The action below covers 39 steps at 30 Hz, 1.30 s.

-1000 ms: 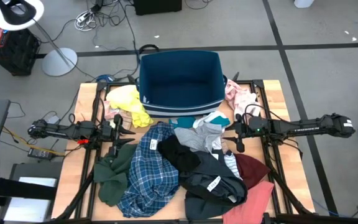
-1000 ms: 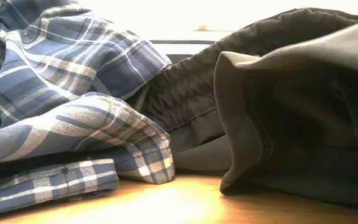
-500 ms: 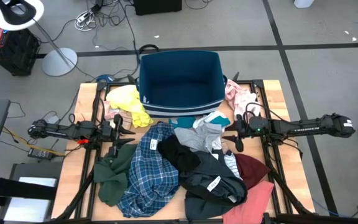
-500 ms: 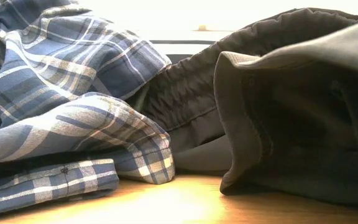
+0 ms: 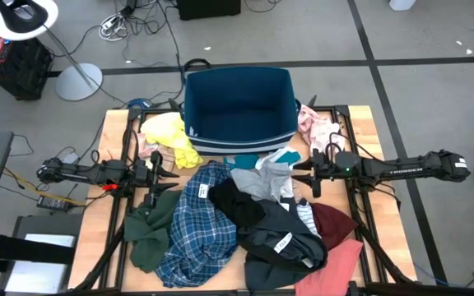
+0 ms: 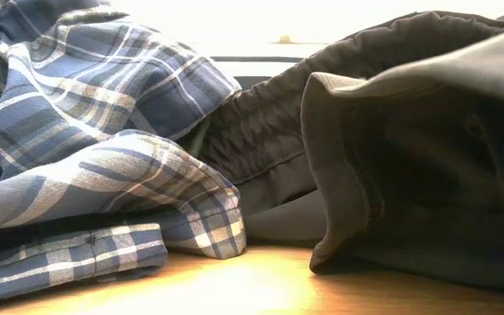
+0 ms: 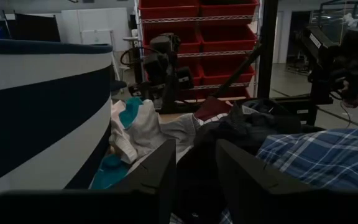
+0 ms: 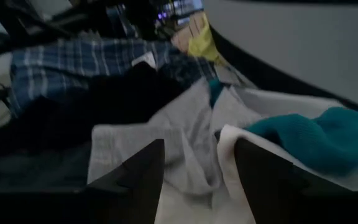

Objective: Sort clothes
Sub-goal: Put the white underwear into the laundry organizer

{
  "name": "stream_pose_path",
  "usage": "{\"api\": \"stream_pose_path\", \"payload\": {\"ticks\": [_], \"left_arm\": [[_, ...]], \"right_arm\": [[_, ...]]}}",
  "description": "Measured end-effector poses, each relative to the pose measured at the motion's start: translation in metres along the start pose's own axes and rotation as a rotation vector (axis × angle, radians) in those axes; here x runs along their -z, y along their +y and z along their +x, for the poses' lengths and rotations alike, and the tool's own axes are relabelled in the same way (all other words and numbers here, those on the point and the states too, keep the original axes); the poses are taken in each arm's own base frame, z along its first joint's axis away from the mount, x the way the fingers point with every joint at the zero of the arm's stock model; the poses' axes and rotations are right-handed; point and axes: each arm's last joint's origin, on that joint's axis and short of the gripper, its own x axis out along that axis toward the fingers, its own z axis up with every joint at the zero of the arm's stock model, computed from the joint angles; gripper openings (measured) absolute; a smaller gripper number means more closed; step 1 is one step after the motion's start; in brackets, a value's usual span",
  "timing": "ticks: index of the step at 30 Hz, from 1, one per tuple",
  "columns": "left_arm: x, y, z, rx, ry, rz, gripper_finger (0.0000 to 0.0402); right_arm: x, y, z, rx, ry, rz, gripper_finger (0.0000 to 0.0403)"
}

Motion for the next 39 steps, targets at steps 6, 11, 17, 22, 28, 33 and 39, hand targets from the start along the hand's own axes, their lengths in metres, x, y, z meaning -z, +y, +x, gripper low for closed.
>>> {"api": "stream_pose_path", "payload": {"ticks": [6,11,17,22,28,33,39], "left_arm": [[0.000,0.000,0.000,0.000,0.000,0.000,0.0122],[0.000,0.000,0.000,0.000,0.000,0.000,0.0121],[0.000,0.000,0.000,0.000,0.000,0.000,0.0122],[0.000,0.000,0.000,0.000,0.000,0.000,0.0122],[0.000,0.000,0.000,0.000,0.000,0.000,0.0122],[0.000,0.000,0.000,0.000,0.000,0.000,0.0122],[0.000,0.000,0.000,0.000,0.000,0.000,0.0121]], "right_arm": [[-0.005,0.002,0.000,-0.029,-0.053,0.046,0.0199],[-0.007,0.003,0.000,-0.041,-0.070,0.063,0.0199],[-0.009,0.003,0.000,-0.039,-0.071,0.030,0.0199],[-0.026,0.007,-0.001,-0.049,-0.115,0.036,0.0199],[-0.043,0.009,-0.003,0.015,0.016,-0.009,0.0193],[-0.069,0.014,-0.016,0.083,0.201,0.004,0.0185],[-0.105,0.024,-0.044,0.126,0.320,-0.001,0.0181]]}}
